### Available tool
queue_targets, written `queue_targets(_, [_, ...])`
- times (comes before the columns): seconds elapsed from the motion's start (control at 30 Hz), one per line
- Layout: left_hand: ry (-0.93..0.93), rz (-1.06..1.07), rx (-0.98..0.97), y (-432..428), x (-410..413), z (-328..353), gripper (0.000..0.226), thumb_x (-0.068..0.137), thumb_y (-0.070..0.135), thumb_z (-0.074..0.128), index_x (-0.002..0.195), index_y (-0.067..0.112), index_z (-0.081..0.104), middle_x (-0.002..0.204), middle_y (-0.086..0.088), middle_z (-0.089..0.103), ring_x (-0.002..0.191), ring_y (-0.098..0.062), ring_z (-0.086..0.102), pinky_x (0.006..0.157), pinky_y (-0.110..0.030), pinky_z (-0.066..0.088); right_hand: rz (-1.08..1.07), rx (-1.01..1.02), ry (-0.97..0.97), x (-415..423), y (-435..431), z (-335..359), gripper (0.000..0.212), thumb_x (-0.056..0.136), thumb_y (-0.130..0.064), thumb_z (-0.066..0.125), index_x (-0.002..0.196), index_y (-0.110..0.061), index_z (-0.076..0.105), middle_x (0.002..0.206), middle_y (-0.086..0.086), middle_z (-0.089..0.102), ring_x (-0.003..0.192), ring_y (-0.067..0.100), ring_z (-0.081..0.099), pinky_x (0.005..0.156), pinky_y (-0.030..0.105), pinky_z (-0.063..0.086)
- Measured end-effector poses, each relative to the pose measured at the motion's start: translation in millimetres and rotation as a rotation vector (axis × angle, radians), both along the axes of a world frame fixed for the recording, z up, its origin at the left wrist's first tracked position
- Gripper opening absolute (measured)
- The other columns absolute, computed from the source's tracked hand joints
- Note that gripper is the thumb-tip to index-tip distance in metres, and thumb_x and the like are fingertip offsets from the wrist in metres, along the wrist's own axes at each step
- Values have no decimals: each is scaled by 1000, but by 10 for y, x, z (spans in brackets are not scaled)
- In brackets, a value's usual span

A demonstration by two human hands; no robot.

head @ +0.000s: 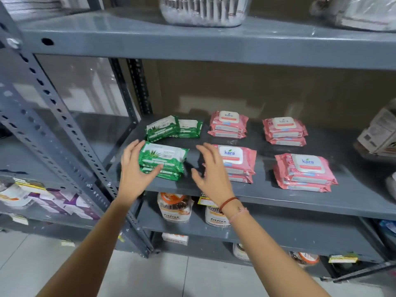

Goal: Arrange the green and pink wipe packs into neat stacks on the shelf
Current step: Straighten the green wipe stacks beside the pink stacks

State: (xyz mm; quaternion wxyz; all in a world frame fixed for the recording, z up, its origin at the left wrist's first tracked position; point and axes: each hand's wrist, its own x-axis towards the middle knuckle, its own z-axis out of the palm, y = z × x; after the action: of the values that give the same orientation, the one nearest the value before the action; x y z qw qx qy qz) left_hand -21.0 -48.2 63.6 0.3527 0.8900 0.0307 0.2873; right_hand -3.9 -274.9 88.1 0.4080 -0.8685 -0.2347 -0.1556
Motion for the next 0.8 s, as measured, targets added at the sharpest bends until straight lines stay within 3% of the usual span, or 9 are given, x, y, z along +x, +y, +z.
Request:
queue_targets(0.1, [201,-7,-65,335,11,-183,100,63,45,78,143,27,21,152,-3,19,139,-16,18,111,-38,24,70,-137,127,78,400,-173,76,82,-21,67,146,-17,25,153,14,19,141,30,23,110,41,33])
queue_targets(0.2, [305,-73,-90,437,62,-323,102,64,36,82,145,27,20,150,-6,27,136,-22,29,109,-48,33,72,-257,228,187,619,-381,90,79,-26,73,148,-27,16,158,13,5,143,32,18,109,42,33])
queue_targets(0.37, [212,-73,-69,378,124,-448,86,69,21,80,141,22,33,138,-11,49,126,-24,45,103,-34,36,25,-299,214,261,802,-569,81,82,-16,69,147,-26,22,157,14,8,141,35,25,106,44,38])
queue_targets(0.47, [160,-43,-88,353,156,-454,82,69,18,80,139,21,37,128,-12,57,114,-25,54,98,-35,42,-1,-287,195,300,836,-587,76,84,-12,66,146,-25,25,157,15,11,139,37,27,104,45,40])
queue_targets(0.63, [145,-39,-101,348,236,-451,82,68,17,81,138,20,39,126,-12,58,115,-21,54,98,-29,40,-13,-292,186,354,829,-565,75,85,-12,65,147,-25,24,157,15,12,140,36,26,105,43,39])
queue_targets(0.8, [160,-83,-79,383,209,-473,85,72,23,78,142,25,29,134,-8,51,120,-20,49,102,-37,40,-45,-381,149,311,774,-473,78,82,-27,69,146,-26,24,155,14,17,137,34,30,104,43,41])
